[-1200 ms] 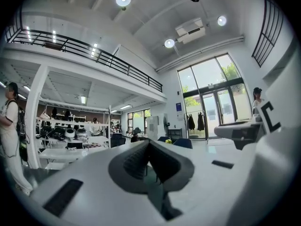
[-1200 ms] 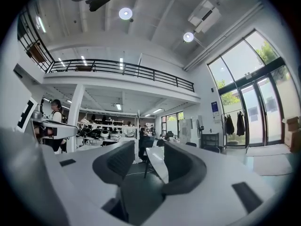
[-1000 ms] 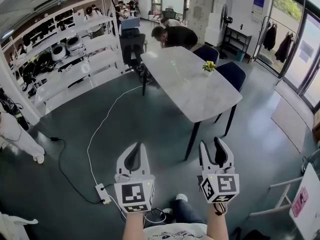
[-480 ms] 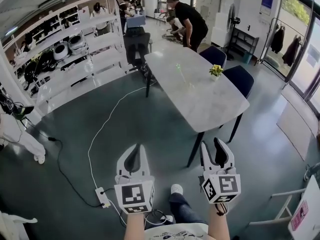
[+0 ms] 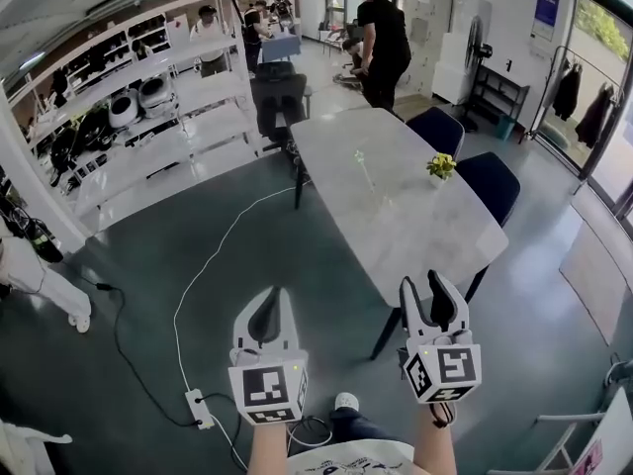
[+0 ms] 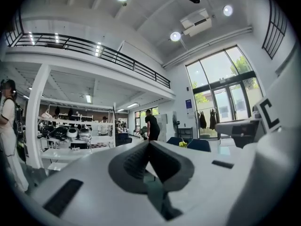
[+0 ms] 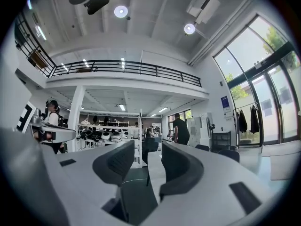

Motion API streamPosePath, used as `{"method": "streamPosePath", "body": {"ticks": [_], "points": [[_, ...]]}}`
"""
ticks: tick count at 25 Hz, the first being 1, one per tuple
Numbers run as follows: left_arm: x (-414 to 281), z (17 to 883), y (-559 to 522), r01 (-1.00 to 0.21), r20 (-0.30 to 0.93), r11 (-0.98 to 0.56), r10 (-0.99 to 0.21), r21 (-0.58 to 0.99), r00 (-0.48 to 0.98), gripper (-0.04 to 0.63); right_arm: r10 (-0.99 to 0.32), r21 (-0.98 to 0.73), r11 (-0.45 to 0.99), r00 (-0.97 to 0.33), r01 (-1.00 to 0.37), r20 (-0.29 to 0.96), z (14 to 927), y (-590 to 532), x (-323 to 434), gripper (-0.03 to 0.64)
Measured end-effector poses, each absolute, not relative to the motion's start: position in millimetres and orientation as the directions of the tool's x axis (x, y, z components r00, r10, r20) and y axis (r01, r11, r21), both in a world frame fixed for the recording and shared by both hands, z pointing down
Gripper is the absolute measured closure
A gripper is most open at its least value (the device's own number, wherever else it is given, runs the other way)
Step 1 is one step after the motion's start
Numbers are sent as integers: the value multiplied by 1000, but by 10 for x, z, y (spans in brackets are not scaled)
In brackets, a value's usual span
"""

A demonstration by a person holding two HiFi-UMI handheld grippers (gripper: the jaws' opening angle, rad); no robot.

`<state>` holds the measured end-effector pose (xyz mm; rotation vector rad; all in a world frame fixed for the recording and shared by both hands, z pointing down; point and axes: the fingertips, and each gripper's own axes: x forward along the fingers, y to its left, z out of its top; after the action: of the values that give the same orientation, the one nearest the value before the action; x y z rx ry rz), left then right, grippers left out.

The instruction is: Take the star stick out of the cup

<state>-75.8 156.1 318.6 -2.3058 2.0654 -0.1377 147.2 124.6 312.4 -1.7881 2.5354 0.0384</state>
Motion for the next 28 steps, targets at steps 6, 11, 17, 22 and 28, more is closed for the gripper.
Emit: {"method": "streamPosePath", "body": {"ticks": [6,11,17,22,28], "points": [[-730,3221,1008,-993,35,-85,-996,-85,82,595,-935,-4,353,-352,-936,-42,3170,602,1508,428],[-712,3253,696,-994,54,-70,-996,-88,66,595,-931,-11,363,-363,-932,-30,3203,241,1533,428],[-828,3243,340,-994,72,-67,-995,-85,61,595,-932,-10,363,-363,-932,-14,3174,-130,1429,428],[-873,3322,-134,-992,81,-94,-993,-79,87,595,-939,-13,345,-345,-939,-7,3253,-531,1367,428],[-984,3305,-882,-986,69,-148,-987,-81,143,595,-953,-13,304,-304,-953,-7,3277,-1159,1227,428]]}}
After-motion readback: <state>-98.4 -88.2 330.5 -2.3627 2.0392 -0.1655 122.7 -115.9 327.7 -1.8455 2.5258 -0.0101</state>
